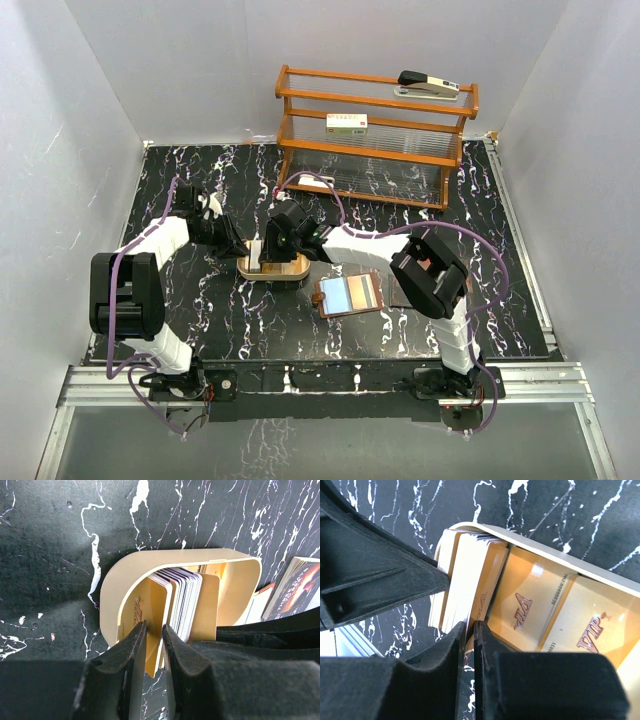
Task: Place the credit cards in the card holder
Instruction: Pick up the credit card from the storage box.
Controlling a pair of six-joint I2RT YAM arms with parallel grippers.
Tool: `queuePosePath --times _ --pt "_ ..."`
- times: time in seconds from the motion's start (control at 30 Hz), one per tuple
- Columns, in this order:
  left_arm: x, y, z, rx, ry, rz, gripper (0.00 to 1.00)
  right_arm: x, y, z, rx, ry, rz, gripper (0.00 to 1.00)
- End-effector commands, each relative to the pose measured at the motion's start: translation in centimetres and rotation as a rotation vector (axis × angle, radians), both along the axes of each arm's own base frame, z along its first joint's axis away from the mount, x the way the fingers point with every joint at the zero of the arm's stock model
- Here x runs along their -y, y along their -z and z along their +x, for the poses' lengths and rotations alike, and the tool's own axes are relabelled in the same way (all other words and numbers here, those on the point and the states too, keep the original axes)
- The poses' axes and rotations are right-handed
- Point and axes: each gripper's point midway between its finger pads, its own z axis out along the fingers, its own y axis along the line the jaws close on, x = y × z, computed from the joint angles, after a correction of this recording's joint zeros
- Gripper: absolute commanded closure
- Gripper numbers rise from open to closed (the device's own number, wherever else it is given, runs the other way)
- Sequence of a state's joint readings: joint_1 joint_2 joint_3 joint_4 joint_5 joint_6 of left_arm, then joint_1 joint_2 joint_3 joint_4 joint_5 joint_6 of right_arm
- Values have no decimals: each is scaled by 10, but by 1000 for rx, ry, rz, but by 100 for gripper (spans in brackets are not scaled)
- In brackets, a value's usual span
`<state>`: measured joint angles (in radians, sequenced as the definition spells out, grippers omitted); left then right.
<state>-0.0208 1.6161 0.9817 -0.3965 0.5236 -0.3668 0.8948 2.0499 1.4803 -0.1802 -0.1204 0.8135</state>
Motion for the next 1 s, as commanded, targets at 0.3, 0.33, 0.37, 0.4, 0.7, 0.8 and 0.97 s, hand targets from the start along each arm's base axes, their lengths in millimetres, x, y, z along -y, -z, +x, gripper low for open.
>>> queuePosePath --times 0.3,0.33,0.37,0.4,0.7,0.8,0.97 --pt "-15 4 -4 -22 -31 89 81 28 -58 12 153 85 -40 94" --pt "-17 3 -4 -20 -36 97 80 31 -60 13 161 88 -45 97" --pt "-19 3 -3 -19 -45 108 79 33 -63 12 168 88 -50 99" --pt "-20 0 -2 -12 -53 115 77 36 -64 12 176 91 -57 100" --pt "-20 -60 19 151 -77 105 70 75 -93 5 293 82 -102 100" --pt "-9 -72 17 173 -44 42 70 97 -96 -2 311 73 -135 100" --pt "11 -75 5 166 5 -12 70 135 -85 -20 270 52 -163 100"
